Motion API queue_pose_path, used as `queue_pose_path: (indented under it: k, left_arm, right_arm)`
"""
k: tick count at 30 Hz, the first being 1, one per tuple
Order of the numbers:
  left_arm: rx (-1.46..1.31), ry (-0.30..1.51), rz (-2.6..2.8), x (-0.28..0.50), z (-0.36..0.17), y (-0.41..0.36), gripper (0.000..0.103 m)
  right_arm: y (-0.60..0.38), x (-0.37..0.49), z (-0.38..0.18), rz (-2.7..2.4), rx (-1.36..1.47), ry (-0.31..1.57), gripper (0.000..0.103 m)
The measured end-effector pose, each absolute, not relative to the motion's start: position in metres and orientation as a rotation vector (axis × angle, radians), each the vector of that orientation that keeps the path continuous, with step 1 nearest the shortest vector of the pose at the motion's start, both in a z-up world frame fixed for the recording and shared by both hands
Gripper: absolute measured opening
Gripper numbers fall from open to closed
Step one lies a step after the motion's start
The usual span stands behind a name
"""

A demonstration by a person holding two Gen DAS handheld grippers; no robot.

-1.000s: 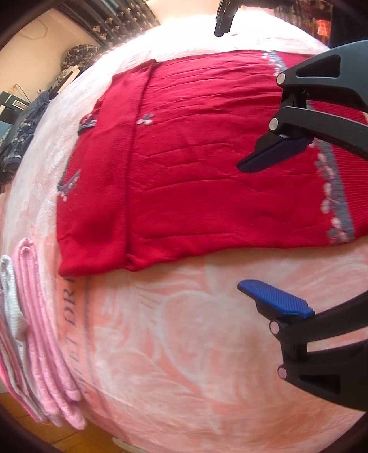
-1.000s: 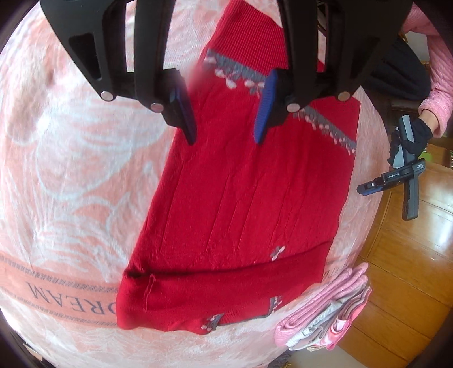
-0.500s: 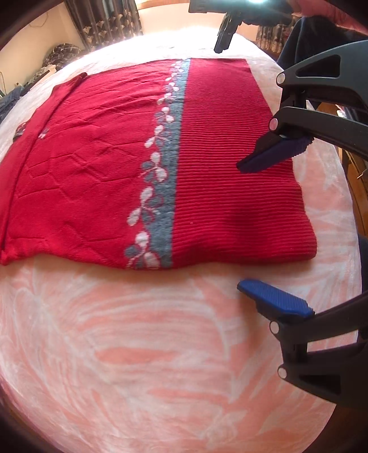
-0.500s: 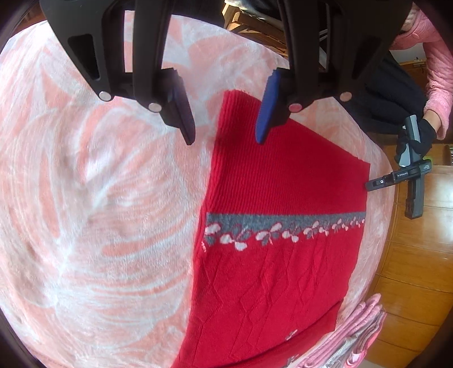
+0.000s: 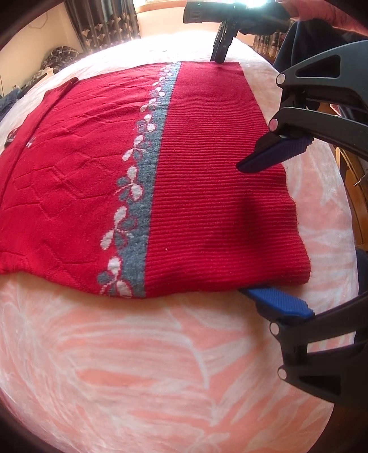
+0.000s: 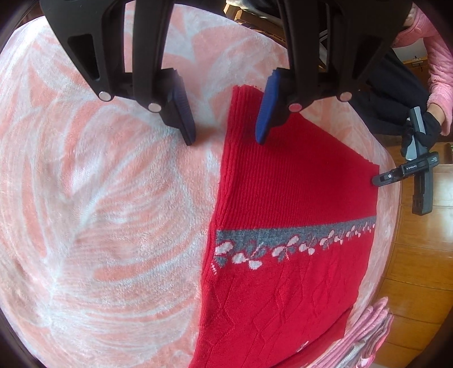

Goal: Fold small clothes
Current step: 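Close both grippers on the ribbed hem of the red sweater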

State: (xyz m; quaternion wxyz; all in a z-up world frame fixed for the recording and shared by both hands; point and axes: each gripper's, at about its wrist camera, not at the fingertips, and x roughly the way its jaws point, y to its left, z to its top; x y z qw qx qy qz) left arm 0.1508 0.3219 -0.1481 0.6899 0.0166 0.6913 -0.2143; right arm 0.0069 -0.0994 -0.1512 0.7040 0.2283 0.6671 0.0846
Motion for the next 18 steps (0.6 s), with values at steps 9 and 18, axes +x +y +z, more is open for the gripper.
queue_pose_path:
  k: [9, 18]
  left_arm:
    - [-0.023, 1.545, -0.469, 0.153, -0.152, 0.327, 0.06]
    - [-0.12, 1.57, -0.425, 0.158, -0.152, 0.347, 0.008]
  right_arm:
    - [-0.081, 0.004, -0.157, 0.278, 0.519, 1.487, 0.031]
    - [-0.067, 0.007, -0.147, 0.332, 0.496, 1.475, 0.007]
